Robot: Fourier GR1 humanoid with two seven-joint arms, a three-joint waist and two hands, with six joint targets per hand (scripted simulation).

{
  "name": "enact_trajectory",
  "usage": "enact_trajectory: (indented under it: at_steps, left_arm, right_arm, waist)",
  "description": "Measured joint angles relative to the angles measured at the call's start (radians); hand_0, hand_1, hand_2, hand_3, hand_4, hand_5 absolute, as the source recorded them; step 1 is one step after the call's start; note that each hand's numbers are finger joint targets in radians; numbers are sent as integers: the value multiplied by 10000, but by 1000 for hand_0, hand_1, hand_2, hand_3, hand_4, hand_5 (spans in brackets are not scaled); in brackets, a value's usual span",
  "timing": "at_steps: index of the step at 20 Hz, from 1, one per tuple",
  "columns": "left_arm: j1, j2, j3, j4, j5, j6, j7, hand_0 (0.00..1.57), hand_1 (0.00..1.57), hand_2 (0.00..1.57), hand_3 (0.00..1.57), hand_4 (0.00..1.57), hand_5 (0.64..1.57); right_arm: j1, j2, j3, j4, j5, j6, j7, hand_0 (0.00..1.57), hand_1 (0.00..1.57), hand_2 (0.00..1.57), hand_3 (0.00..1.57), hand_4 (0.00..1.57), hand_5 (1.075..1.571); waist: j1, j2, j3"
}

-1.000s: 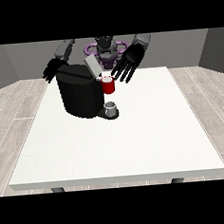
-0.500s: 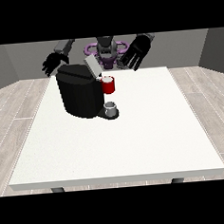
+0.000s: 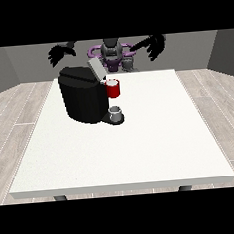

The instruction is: Insert the coffee pod into the coffee machine and close the lid

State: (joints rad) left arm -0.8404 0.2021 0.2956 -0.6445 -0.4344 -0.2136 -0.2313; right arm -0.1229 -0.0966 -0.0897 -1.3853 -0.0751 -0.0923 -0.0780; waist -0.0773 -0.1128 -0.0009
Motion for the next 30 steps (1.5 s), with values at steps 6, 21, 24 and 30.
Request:
enact_trajectory:
  at_steps: [6,21,24,30]
  left_arm:
    - [1159,-687,511,-146,924,-103,-152,0,0,0,0,90,1571]
    - [3251,-1694,241,-2246,2574,-974,155,0,0,0,0,88,1571]
    - [3630,-1738,113,-2939,2874,-1095,332,0,0,0,0,112,1571]
    - [4351,-1889,-497,-4377,3424,-853,917,0,0,0,0,0,1571]
  right_arm:
    - [-104,-294,342,-716,32,431,614,0,0,0,0,0,1571]
    - [-1301,-803,581,-587,356,1109,1191,0,0,0,0,123,1571]
    - [-1553,-767,560,-302,396,1191,1126,0,0,0,0,0,1571]
    - [-2096,-763,155,609,149,1392,920,0,0,0,0,0,1571]
  waist:
    - [528,-935,1]
    - [2092,-804,10]
    - [2233,-557,10]
    - [2481,-120,12]
